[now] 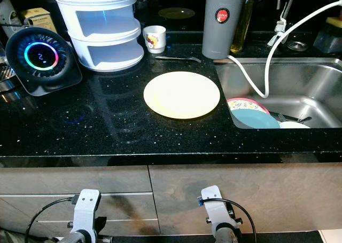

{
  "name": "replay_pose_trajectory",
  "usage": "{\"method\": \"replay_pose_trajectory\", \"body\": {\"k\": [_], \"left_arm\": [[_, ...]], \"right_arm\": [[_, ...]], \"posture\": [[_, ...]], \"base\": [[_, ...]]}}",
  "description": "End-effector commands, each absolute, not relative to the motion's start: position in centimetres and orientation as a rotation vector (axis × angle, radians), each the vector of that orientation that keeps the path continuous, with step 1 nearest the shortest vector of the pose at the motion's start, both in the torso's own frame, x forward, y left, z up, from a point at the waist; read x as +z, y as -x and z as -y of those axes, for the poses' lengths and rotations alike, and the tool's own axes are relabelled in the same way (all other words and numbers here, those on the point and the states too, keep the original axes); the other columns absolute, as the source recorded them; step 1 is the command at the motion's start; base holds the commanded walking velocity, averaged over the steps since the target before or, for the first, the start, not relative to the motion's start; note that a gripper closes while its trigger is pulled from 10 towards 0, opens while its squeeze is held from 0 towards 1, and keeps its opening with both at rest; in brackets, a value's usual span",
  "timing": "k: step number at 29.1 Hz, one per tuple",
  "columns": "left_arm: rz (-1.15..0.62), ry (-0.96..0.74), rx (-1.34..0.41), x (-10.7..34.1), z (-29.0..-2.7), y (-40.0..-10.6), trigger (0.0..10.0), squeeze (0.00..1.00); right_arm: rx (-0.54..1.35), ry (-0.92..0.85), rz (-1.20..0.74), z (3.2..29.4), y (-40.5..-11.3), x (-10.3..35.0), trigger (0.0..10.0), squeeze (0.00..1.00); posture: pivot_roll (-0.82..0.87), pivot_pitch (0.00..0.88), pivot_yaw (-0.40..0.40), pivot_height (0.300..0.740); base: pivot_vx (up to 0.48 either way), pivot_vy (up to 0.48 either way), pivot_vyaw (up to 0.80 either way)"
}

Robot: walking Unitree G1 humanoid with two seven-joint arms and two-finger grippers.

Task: Kitchen organization

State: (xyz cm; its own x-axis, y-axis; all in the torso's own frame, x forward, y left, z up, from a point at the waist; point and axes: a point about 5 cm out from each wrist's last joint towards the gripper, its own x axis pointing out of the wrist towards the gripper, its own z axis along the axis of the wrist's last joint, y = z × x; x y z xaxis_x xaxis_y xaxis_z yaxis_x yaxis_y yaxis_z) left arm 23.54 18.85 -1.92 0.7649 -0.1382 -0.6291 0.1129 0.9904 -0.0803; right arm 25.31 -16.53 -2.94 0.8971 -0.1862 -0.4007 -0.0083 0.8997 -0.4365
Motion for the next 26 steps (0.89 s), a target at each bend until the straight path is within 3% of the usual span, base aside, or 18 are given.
{"method": "replay_pose_trajectory", "body": {"k": [1,15,26], "left_arm": [[-0.73,0.025,-0.129,-2.5,-19.5,-22.9,10.0,0.0],[-0.714,0.03,-0.106,-2.7,-19.5,-22.2,10.0,0.0],[-0.693,-0.025,-0.15,-2.6,-18.9,-21.6,10.0,0.0]], "right_arm": [[-0.102,0.436,-0.478,16.6,-24.7,-3.5,10.0,0.0],[-0.212,0.363,-0.549,18.9,-24.4,-3.8,10.0,0.0],[-0.179,0.402,-0.529,18.2,-23.9,-4.0,10.0,0.0]], "posture": [[-0.01,0.158,0.005,0.74],[0.0,0.184,-0.011,0.74],[-0.01,0.177,-0.024,0.74]], "base": [[0.0,0.0,0.0],[0.0,0.0,0.0],[0.0,0.0,0.0]]}}
